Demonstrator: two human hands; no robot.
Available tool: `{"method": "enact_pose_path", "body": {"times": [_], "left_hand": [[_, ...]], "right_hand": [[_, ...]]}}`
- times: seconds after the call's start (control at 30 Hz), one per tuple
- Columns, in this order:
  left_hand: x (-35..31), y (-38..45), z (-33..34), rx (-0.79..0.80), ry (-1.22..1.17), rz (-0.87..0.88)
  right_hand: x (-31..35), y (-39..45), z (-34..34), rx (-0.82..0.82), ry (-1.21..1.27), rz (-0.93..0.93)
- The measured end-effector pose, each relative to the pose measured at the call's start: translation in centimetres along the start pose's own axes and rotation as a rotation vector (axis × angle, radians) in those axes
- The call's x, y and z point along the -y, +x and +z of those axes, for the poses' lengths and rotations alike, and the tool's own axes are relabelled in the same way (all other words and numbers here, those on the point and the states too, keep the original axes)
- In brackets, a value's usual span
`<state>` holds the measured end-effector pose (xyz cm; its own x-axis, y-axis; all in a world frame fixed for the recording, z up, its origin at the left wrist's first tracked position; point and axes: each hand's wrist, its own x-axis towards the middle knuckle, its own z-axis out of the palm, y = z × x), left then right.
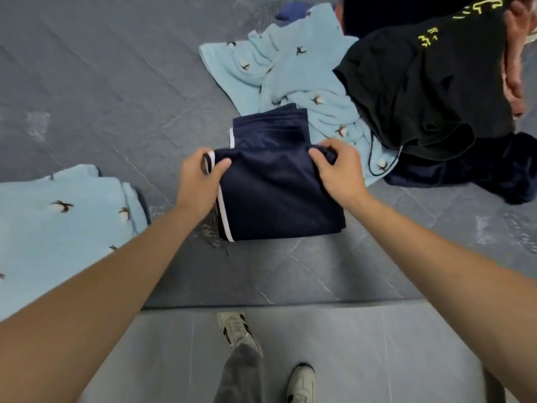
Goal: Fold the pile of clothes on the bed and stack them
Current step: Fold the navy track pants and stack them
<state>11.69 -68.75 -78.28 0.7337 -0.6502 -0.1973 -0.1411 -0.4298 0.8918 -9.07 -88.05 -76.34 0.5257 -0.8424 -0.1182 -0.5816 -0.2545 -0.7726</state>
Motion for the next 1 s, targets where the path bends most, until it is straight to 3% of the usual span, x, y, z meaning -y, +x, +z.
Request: {"method": "enact_pose_path", "body": {"times": [0.17, 0.3, 0.5, 0.6, 0.77, 1.0], "left_hand": [[-1.9, 9.6, 1.0, -0.081, -0.105, -0.083], [0.0, 5.9, 2.1, -0.062, -0.36, -0.356], [4.2, -1.1, 3.7, 0.092, -0.256, -0.452], [3.7, 0.3, 4.2, 0.1, -0.278, -0.423], [2.5, 1.7, 3.9, 0.168, -0.463, -0.517], [-1.0, -2.2, 0.1, 0.154, -0.557, -0.462]], "right_hand": [[2.9, 7.4, 1.0, -0.212, 0.013, 0.016], [1.8, 3.0, 2.4, -0.376, 0.087, 0.173], [-2.0, -2.7, 4.4, -0.082, 0.105, 0.342], [-2.4, -1.3, 4.5, -0.039, 0.11, 0.333], [-2.3, -0.6, 3.8, 0.084, 0.348, 0.362], [2.4, -2.3, 1.9, 0.192, 0.44, 0.295]]}}
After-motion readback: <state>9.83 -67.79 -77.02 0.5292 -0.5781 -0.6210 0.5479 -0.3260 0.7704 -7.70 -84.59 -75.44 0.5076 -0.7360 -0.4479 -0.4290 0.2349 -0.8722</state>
